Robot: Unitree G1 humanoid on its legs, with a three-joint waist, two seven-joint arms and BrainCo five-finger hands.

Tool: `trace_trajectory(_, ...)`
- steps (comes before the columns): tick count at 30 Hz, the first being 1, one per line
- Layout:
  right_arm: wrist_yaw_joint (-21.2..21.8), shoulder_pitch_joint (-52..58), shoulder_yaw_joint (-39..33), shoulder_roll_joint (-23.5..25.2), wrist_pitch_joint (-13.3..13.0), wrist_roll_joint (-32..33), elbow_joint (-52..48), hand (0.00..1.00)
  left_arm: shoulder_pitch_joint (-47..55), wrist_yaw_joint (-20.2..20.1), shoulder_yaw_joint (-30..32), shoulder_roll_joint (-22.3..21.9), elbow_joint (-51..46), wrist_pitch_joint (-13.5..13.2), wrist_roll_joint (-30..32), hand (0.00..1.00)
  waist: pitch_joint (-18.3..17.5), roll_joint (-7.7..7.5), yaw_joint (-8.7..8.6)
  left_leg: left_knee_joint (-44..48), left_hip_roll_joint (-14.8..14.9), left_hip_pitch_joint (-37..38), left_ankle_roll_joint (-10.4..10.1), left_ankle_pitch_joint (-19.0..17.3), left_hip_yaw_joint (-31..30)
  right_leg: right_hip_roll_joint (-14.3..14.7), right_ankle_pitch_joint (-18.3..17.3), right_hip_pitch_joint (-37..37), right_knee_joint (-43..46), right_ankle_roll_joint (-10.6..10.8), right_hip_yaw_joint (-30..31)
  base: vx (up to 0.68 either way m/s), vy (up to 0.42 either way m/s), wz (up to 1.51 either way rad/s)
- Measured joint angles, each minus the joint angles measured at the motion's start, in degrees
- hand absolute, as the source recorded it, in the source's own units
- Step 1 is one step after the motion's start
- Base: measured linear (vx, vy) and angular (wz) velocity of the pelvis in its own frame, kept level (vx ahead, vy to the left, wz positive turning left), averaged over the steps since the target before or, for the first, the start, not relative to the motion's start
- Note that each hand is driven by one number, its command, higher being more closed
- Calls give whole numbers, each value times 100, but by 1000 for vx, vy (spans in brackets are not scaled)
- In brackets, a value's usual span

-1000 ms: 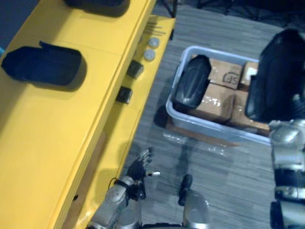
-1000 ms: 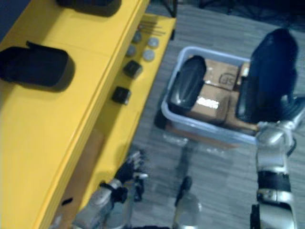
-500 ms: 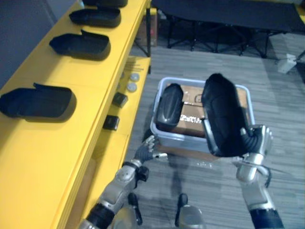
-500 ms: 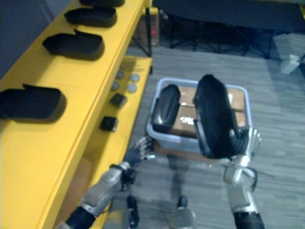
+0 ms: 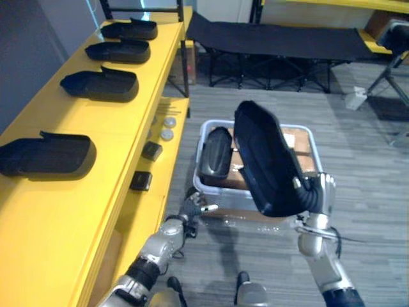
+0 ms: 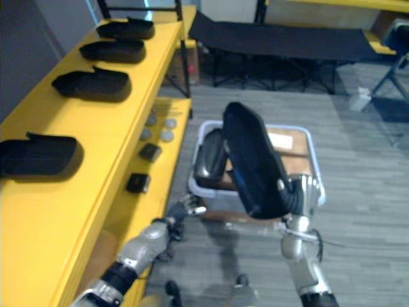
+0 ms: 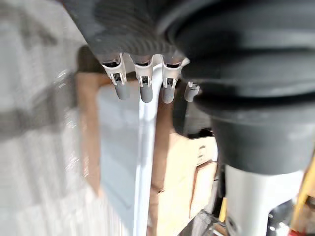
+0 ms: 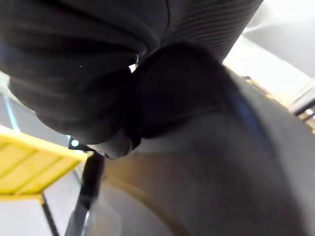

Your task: Walk over and take plastic housings, then place them on the shelf

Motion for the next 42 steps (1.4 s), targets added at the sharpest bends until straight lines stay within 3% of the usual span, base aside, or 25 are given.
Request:
trace_trajectory(5, -62, 2, 266, 42, -104, -92, 0, 100, -22, -77, -4, -100, 95, 205, -879, 0, -1, 0, 0, -67, -16, 55, -5, 23, 2, -3, -2, 23, -1, -3, 10, 0, 0, 0)
trace_trajectory(15, -101, 103, 600, 141, -109, -202, 1, 100, -122, -374, -54, -223, -198, 66, -1616, 0, -6, 6, 1, -89, -38, 59, -2, 36, -52, -15, -1, 64, -16, 0, -25, -1, 0, 2)
trace_trajectory(23, -97, 262, 942, 140, -207, -204, 70, 100, -115, -451, -249, -192, -613, 39, -1649, 0, -171, 130, 2, -170, -60, 153, -4, 59, -69, -18, -1, 157, -76, 2, -35, -1, 1, 1)
trace_trajectory(35, -91, 247, 1218, 132, -210, -185, 167, 100, -2, -313, -430, -84, -798, 56, -1615, 0, -240, 118, 2, -395, -129, 257, 6, 178, -93, -53, 14, 187, -105, 29, -60, 0, 0, 0)
trace_trajectory(36, -84, 241, 1286, 131, -210, -183, 167, 100, -1, -280, -465, -27, -798, 84, -1615, 100, -245, 109, 2, -395, -131, 257, 7, 179, -98, -53, 20, 193, -113, 37, -65, 0, 0, 0)
trace_trajectory(42, -84, 200, 1537, 131, -210, -129, 168, 100, 19, -166, -510, 40, -797, 87, -1588, 100, -273, 63, 12, -395, -140, 254, 12, 183, -114, -57, 26, 209, -131, 44, -89, 0, 0, 0)
